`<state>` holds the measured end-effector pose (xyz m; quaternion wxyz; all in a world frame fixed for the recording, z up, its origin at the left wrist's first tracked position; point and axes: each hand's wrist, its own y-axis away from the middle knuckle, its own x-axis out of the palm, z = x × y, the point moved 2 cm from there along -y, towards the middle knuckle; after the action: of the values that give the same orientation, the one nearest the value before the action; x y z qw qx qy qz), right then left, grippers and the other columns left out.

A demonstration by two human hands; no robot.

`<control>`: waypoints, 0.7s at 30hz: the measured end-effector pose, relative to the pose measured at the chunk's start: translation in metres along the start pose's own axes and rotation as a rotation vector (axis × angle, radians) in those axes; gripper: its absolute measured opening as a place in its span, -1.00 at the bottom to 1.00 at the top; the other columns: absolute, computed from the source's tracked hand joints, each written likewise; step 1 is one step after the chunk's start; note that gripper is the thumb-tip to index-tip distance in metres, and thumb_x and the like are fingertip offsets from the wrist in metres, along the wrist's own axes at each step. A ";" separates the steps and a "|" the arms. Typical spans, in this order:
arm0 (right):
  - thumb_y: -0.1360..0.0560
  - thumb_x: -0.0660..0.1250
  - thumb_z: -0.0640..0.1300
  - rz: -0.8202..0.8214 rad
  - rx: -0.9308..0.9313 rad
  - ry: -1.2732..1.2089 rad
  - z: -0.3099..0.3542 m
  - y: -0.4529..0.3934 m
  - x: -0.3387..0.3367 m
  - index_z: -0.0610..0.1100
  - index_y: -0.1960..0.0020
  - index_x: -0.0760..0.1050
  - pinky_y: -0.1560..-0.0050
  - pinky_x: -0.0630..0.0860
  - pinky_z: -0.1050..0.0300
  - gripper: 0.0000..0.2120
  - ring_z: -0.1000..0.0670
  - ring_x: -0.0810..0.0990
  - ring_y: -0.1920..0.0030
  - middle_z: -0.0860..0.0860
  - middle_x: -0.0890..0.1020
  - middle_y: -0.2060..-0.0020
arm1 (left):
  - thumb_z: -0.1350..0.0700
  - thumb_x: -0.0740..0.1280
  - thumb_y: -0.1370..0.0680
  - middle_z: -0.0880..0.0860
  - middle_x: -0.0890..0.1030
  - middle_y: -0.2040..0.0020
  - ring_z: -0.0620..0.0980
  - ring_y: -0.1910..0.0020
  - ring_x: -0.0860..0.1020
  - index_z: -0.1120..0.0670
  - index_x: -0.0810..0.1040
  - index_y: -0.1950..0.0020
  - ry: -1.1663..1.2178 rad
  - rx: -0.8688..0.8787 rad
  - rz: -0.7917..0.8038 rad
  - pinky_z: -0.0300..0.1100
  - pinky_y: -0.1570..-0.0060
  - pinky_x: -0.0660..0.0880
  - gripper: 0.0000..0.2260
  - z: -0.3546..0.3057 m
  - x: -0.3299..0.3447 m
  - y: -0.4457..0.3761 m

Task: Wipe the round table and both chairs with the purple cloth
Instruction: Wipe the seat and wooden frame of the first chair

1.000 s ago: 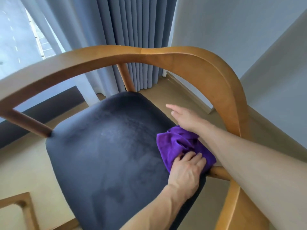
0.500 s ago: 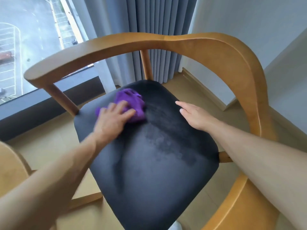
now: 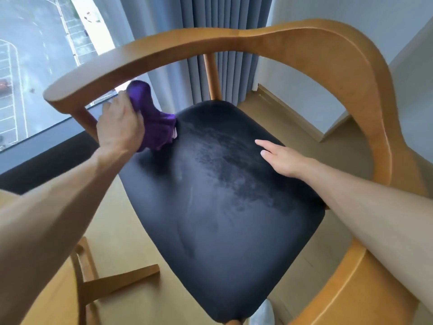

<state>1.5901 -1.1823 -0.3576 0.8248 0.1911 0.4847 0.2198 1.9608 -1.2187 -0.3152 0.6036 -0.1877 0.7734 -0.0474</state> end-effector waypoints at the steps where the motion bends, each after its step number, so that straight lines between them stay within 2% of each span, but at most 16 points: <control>1: -0.71 -0.06 0.04 -0.007 -0.001 0.007 0.001 0.000 0.001 0.19 -0.60 0.06 -0.53 0.08 -0.01 -0.54 -0.04 0.15 -0.57 0.09 0.18 -0.59 | 0.12 0.23 -0.59 0.32 0.52 -0.09 0.35 -0.11 0.45 0.23 0.39 -0.13 -0.034 0.131 0.014 0.26 0.04 0.45 -0.79 -0.006 0.006 0.013; 2: -0.71 -0.06 0.04 -0.010 0.001 0.012 0.002 -0.001 0.001 0.18 -0.60 0.06 -0.53 0.09 -0.01 -0.54 -0.04 0.15 -0.57 0.09 0.18 -0.59 | 0.07 0.28 -0.58 0.27 0.51 -0.11 0.33 -0.11 0.44 0.21 0.40 -0.13 -0.071 0.221 0.088 0.25 0.08 0.47 -0.77 -0.012 0.017 0.028; 4: -0.71 -0.05 0.04 -0.010 0.007 0.020 0.005 -0.001 0.001 0.17 -0.60 0.07 -0.52 0.10 0.01 -0.54 -0.04 0.16 -0.57 0.08 0.18 -0.59 | -0.02 0.37 -0.54 0.16 0.47 -0.20 0.26 -0.14 0.42 0.13 0.45 -0.17 -0.116 0.292 0.323 0.23 0.07 0.49 -0.69 -0.020 0.040 0.054; 5: -0.71 -0.05 0.04 -0.014 0.007 0.031 0.005 -0.002 0.000 0.17 -0.60 0.07 -0.51 0.11 0.01 -0.54 -0.04 0.17 -0.57 0.08 0.19 -0.59 | -0.07 0.40 -0.50 0.10 0.45 -0.22 0.23 -0.14 0.41 0.08 0.48 -0.18 -0.165 0.316 0.367 0.21 0.03 0.49 -0.65 -0.022 0.049 0.058; 8: -0.71 -0.04 0.04 -0.023 0.018 0.065 0.004 -0.005 -0.004 0.16 -0.60 0.08 -0.49 0.14 0.00 -0.54 -0.05 0.18 -0.56 0.05 0.20 -0.58 | -0.33 0.41 -0.39 0.03 0.44 -0.19 0.21 -0.18 0.38 -0.08 0.52 -0.19 -0.253 0.356 0.315 0.24 -0.22 0.33 -0.51 -0.020 0.061 0.052; 11: -0.71 -0.02 0.03 -0.052 0.026 0.066 0.002 -0.011 -0.009 0.15 -0.59 0.11 -0.48 0.17 0.00 -0.55 -0.07 0.21 -0.55 0.04 0.23 -0.57 | -0.52 0.18 -0.41 0.06 0.36 -0.34 0.24 -0.36 0.29 -0.21 0.44 -0.28 -0.110 0.257 0.293 0.38 -0.33 0.14 -0.42 -0.008 0.063 0.039; 13: -0.71 -0.02 0.01 -0.055 0.025 0.093 0.002 -0.013 -0.012 0.15 -0.59 0.11 -0.48 0.19 0.00 -0.55 -0.06 0.21 -0.55 0.05 0.23 -0.57 | -0.52 0.13 -0.45 0.08 0.20 -0.49 0.24 -0.46 0.19 -0.27 0.31 -0.41 -0.032 0.087 0.294 0.40 -0.29 0.18 -0.39 0.004 0.066 0.027; 14: -0.71 -0.01 0.00 -0.042 0.017 0.119 0.003 -0.015 -0.012 0.15 -0.59 0.11 -0.49 0.19 -0.01 -0.54 -0.05 0.21 -0.55 0.07 0.23 -0.57 | -0.50 0.15 -0.46 0.09 0.17 -0.52 0.26 -0.46 0.20 -0.26 0.25 -0.45 -0.060 0.037 0.320 0.39 -0.26 0.24 -0.37 0.007 0.068 0.024; 17: -0.70 -0.02 0.02 0.020 0.007 0.187 0.000 -0.021 -0.014 0.16 -0.59 0.13 -0.52 0.16 0.00 -0.54 -0.03 0.17 -0.57 0.12 0.22 -0.57 | -0.31 0.25 -0.52 0.21 0.30 -0.37 0.34 -0.26 0.38 -0.09 0.31 -0.44 -0.126 0.017 0.349 0.31 -0.14 0.45 -0.44 -0.008 0.082 0.025; 19: -0.70 -0.05 0.06 0.066 0.031 0.142 -0.005 -0.026 -0.019 0.17 -0.58 0.15 -0.53 0.09 0.02 -0.55 0.00 0.17 -0.56 0.15 0.21 -0.57 | -0.13 0.26 -0.57 0.27 0.36 -0.26 0.36 -0.15 0.42 0.06 0.38 -0.33 -0.044 -0.052 0.289 0.28 -0.05 0.49 -0.59 -0.031 0.085 0.031; 21: -0.69 -0.08 0.12 0.101 0.057 0.049 -0.008 -0.028 -0.024 0.19 -0.58 0.15 -0.56 0.06 0.02 -0.54 0.05 0.24 -0.50 0.19 0.20 -0.56 | -0.05 0.25 -0.58 0.27 0.38 -0.23 0.37 -0.10 0.46 0.09 0.40 -0.26 0.065 -0.103 0.276 0.24 0.00 0.50 -0.67 -0.061 0.085 0.050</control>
<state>1.5775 -1.2180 -0.3592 0.7947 0.2331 0.5007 0.2519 1.8737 -1.2110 -0.3914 0.5687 -0.1087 0.8123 0.0699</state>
